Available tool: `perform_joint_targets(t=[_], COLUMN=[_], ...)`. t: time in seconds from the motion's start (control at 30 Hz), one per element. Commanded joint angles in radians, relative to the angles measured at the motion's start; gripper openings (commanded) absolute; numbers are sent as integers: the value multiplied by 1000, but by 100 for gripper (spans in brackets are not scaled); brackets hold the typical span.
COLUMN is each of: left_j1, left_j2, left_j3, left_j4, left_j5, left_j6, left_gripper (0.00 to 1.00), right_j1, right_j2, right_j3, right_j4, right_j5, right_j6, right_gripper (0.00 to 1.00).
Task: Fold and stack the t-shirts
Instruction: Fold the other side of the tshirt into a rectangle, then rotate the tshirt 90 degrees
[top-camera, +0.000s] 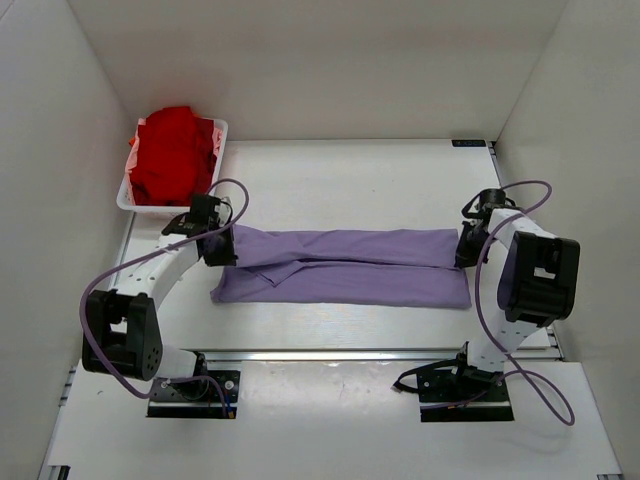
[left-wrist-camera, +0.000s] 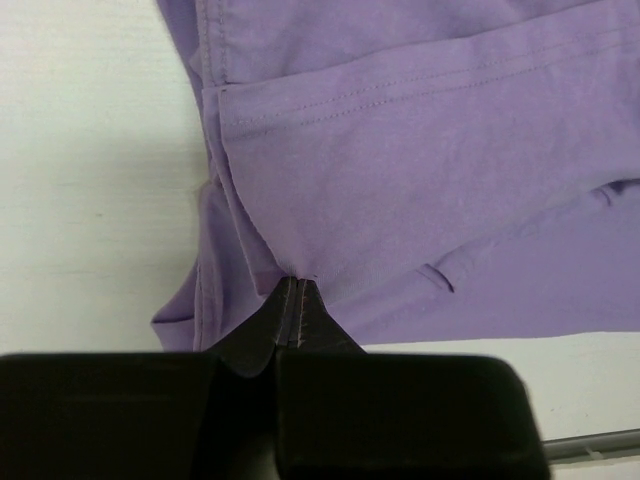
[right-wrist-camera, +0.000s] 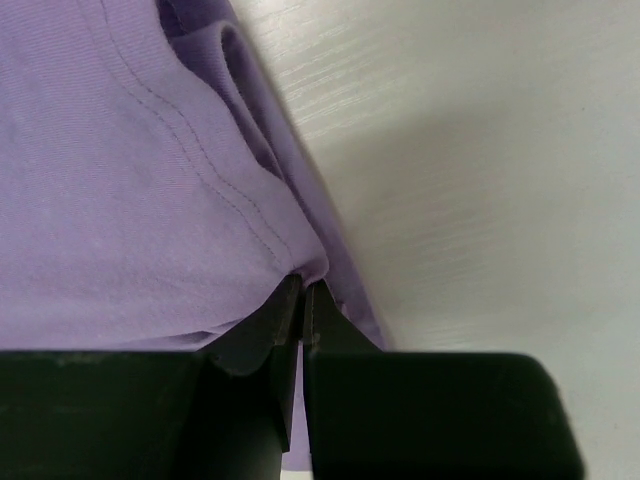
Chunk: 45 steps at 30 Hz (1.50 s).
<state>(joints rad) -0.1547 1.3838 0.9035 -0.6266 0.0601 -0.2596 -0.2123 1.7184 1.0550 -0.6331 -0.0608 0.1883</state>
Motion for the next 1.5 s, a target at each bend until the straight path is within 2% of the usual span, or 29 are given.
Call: perform_joint_targets(t=[0.0, 0.03, 0.07, 0.1, 0.13, 0.17, 0.3, 0.37, 0.43, 0.47, 0.5, 0.57, 0.7, 0.77, 0.9, 1.13, 1.2, 1.23, 1.3, 1.33, 1.37, 1.4, 1.43, 1.47], left_j1=[7, 9, 14, 18, 17, 14, -9, -35, -65, -90, -118, -150, -195, -210, -229, -223, -223, -229, -230, -226, -215, -209, -197, -191], left_j2=[-39, -43, -46, -61, -75, -86, -95, -68, -36, -16, -6, 43, 158, 249, 430, 814, 955, 1050, 1225, 1330, 1380, 1428, 1420, 1398], left_j3=[-17, -17, -23, -22, -25, -29, -5, 12, 18, 21, 15, 9, 43, 61, 202, 748, 1066, 1147, 1561, 1668, 1836, 1889, 1864, 1747], left_j4=[-48, -68, -76, -78, -73, -61, -42, -39, -10, 16, 52, 99, 152, 172, 162, -14, -163, -207, -386, -413, -464, -450, -437, -361], left_j5=[-31, -28, -28, -35, -46, -42, -59, -59, -59, -57, -49, -49, -59, -103, -135, -120, -118, -117, -100, -70, -60, -8, 35, 58], left_j6=[11, 13, 11, 7, -9, -12, -41, -56, -94, -113, -128, -180, -242, -263, -288, -213, -181, -158, -145, -150, -158, -180, -190, -187], left_gripper=[0, 0, 3, 12, 34, 39, 38, 37, 36, 36, 36, 34, 28, 29, 27, 18, 16, 16, 14, 13, 12, 11, 9, 7], right_j1=[-12, -18, -16, -13, 0, 14, 73, 89, 103, 102, 108, 122, 145, 146, 134, 165, 200, 229, 289, 339, 396, 425, 485, 537], right_j2=[21, 23, 21, 8, -5, -14, -66, -80, -63, -54, -27, 42, 127, 174, 219, 48, 0, -28, -71, -104, -118, -143, -164, -171], right_j3=[39, 46, 49, 54, 60, 63, 114, 137, 152, 170, 189, 238, 258, 260, 264, 83, 7, -25, -77, -104, -119, -148, -176, -193], right_j4=[-16, -23, -30, -34, -36, -40, -50, -39, -11, -23, -22, -39, -45, -44, -85, -99, -83, -77, -66, -48, -40, -24, 5, 24], right_j5=[48, 58, 59, 61, 87, 93, 145, 147, 98, 82, 76, 21, 9, -2, -28, -25, -42, -46, -69, -83, -91, -94, -111, -116], right_j6=[0, 6, 7, 8, 8, 0, -16, -39, -58, -69, -75, -84, -79, -61, 0, 203, 267, 287, 367, 387, 433, 483, 506, 557], right_gripper=[0, 5, 14, 22, 28, 38, 61, 64, 53, 12, 0, 0, 0, 0, 0, 0, 0, 0, 0, 0, 0, 0, 0, 0])
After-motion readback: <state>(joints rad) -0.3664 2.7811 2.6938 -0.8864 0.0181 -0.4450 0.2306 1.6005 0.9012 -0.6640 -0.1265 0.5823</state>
